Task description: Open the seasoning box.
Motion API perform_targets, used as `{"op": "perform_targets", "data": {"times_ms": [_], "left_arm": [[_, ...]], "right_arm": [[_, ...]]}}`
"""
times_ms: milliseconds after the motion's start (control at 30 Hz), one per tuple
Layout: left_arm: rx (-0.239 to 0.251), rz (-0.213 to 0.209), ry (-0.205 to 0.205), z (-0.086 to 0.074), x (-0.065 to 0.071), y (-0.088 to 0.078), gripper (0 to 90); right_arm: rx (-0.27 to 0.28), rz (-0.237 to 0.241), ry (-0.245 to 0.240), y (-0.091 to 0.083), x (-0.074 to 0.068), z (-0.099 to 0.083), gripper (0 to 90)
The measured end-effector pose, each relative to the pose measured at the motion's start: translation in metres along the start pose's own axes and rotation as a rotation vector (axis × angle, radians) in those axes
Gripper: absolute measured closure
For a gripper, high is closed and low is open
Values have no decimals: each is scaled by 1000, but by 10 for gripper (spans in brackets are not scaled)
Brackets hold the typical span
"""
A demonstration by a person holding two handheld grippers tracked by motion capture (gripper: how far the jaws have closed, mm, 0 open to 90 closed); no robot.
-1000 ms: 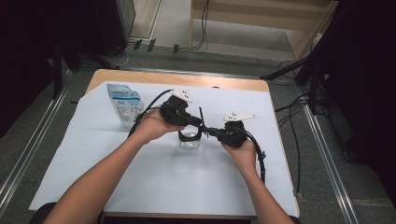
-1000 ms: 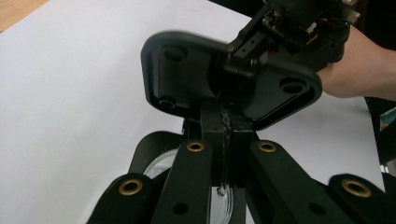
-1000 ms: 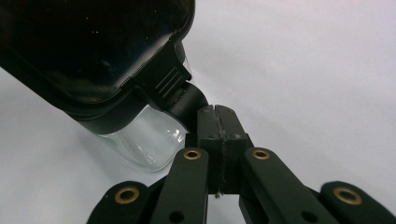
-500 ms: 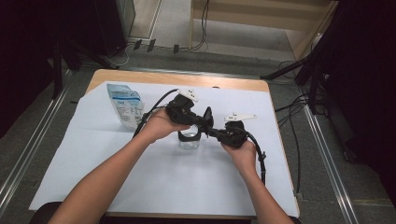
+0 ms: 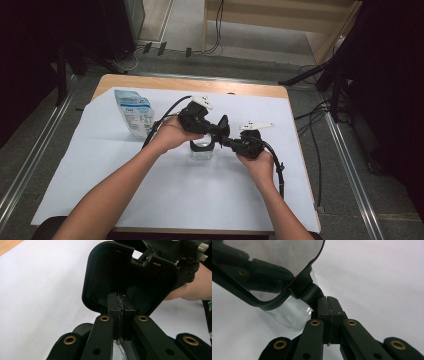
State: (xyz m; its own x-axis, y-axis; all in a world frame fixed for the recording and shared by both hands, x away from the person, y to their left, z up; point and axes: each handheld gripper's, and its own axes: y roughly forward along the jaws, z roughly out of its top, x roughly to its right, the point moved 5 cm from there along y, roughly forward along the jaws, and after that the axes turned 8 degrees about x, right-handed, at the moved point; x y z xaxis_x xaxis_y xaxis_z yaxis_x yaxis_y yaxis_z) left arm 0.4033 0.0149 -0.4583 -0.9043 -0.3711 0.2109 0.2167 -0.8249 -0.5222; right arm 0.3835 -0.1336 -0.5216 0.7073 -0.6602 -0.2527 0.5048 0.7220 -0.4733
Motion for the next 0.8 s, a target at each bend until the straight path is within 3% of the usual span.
{"op": "perform_targets", "data": {"times_ms": [567, 800], "left_arm": [[11, -10, -13, -1, 0, -3, 882], [11, -7, -23, -1, -2, -16, 832]], "right_arm": [[-9, -14, -17, 0, 0, -1, 900], [14, -12, -6, -9, 4, 3, 868]]}}
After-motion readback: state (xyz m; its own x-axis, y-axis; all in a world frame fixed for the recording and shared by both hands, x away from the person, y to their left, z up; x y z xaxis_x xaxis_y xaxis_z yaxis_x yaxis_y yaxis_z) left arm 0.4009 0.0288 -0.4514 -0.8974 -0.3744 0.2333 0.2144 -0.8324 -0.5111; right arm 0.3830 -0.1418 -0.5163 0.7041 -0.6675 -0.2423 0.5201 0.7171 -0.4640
